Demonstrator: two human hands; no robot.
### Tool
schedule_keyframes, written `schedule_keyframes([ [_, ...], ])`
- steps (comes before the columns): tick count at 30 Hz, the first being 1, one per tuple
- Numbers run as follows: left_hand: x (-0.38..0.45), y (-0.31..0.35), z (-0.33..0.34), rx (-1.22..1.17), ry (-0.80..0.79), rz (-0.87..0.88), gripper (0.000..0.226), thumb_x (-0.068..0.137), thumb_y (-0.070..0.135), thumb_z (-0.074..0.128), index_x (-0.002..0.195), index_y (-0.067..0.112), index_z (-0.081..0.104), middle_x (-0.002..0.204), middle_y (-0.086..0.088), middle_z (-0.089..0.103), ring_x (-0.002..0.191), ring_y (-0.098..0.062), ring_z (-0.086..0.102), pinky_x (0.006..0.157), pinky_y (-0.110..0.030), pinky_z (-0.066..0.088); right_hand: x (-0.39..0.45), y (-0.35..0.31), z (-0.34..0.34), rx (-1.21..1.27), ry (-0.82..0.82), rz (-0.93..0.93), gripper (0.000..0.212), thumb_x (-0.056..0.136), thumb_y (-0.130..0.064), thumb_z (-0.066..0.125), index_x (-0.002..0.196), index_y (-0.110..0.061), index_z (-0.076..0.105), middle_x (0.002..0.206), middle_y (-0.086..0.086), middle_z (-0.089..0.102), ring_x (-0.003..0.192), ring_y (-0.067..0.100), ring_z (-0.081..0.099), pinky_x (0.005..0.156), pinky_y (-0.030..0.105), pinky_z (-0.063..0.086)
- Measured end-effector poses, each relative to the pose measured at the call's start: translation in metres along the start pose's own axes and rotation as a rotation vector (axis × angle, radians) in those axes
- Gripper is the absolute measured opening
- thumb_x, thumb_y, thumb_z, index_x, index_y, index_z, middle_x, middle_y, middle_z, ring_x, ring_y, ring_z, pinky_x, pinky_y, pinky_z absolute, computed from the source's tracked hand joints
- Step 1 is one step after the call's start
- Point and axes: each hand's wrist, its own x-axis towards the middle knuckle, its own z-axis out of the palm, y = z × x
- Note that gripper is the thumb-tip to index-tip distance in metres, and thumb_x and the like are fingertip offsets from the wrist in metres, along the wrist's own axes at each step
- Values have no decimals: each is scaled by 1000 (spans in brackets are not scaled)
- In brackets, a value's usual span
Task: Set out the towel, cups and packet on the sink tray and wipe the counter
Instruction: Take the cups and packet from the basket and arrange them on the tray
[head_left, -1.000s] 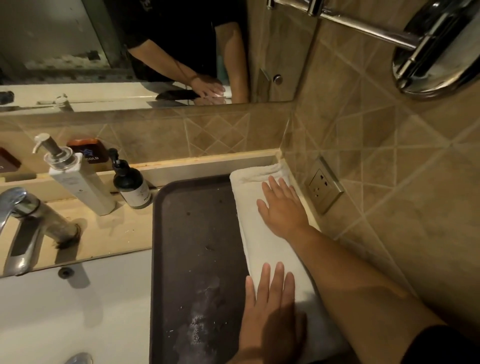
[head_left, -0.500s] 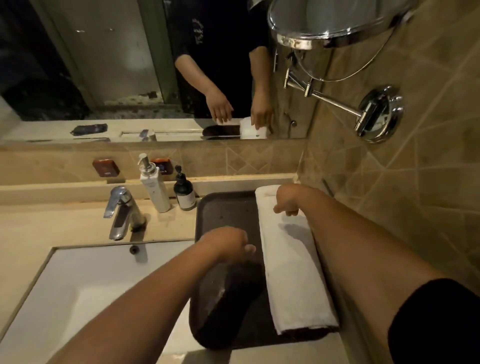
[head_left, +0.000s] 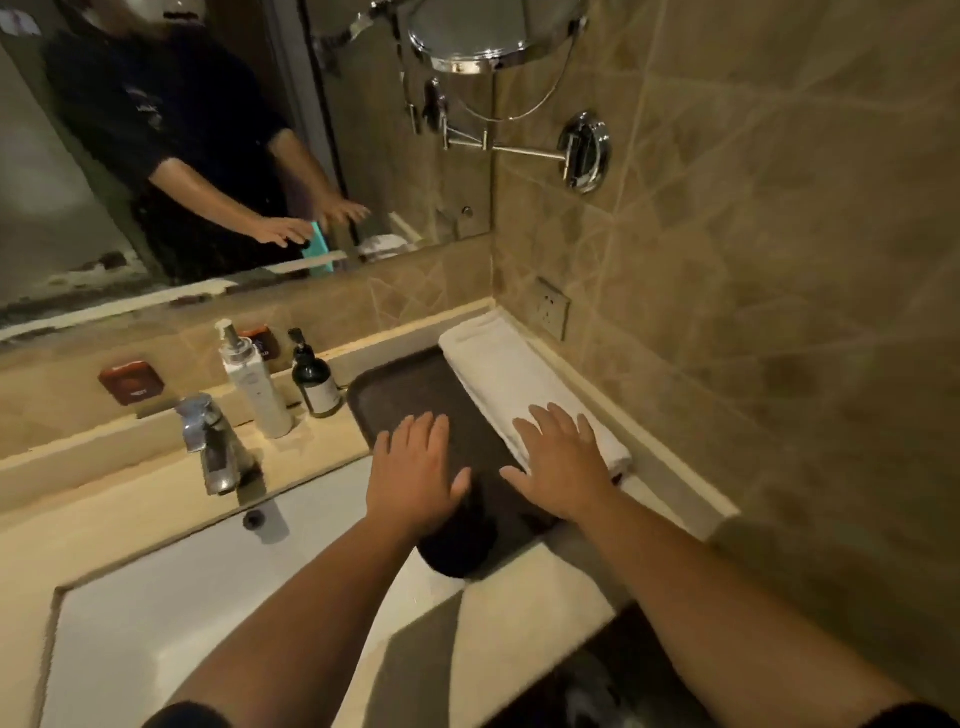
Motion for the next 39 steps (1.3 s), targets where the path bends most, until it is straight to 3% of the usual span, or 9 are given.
schedule_keyframes([
  [7,-73,34,-35,-87,-137,341,74,85,66,40,143,20,41,146,-6,49,135,-28,42,108,-46,33,-141,-18,-20,-10,-55,248,76,86,-68,40,148,-25,29,158,5,26,145,27,18,114,54,14],
  [12,-132,107,-59,-124,-152,598,76,83,67,39,142,19,43,140,-6,54,127,-28,49,102,-44,38,-265,-3,-41,37,-17,463,73,87,-63,44,147,-23,33,154,7,33,142,28,25,115,51,17],
  [17,-213,198,-76,-139,-170,853,79,86,67,39,147,17,38,138,-9,54,123,-31,52,100,-44,40,-421,10,-56,29,6,714,67,88,-62,45,140,-20,40,143,9,46,127,32,44,102,48,33],
  [24,-426,339,-118,-194,-238,1212,76,86,64,49,145,16,43,134,-9,58,121,-30,55,100,-42,41,-703,-15,-66,-4,28,1075,58,86,-61,47,131,-23,49,129,6,56,118,30,52,99,48,41],
  [27,-530,383,-146,-323,-250,1382,66,81,54,63,131,11,57,118,-12,66,106,-34,62,87,-42,47,-822,-39,-73,-31,37,1209,59,84,-59,51,131,-23,50,131,5,56,120,29,51,100,47,39],
  [29,-593,407,-160,-369,-238,1482,59,80,55,59,123,14,59,110,-8,68,99,-31,63,82,-41,47,-889,-56,-78,-54,38,1295,61,84,-60,53,132,-23,49,130,4,56,121,27,50,99,47,38],
  [34,-720,465,-185,-447,-274,1626,72,82,63,51,135,14,52,120,-7,67,108,-29,62,90,-44,47,-1021,-81,-89,-96,-7,1463,64,84,-61,52,134,-23,46,129,3,54,119,27,50,97,45,37],
  [39,-797,526,-194,-509,-259,1723,65,80,63,51,127,18,51,115,-6,68,102,-27,64,83,-44,50,-1107,-72,-93,-117,-14,1545,59,85,-60,50,130,-22,48,130,4,54,122,27,48,100,47,37],
])
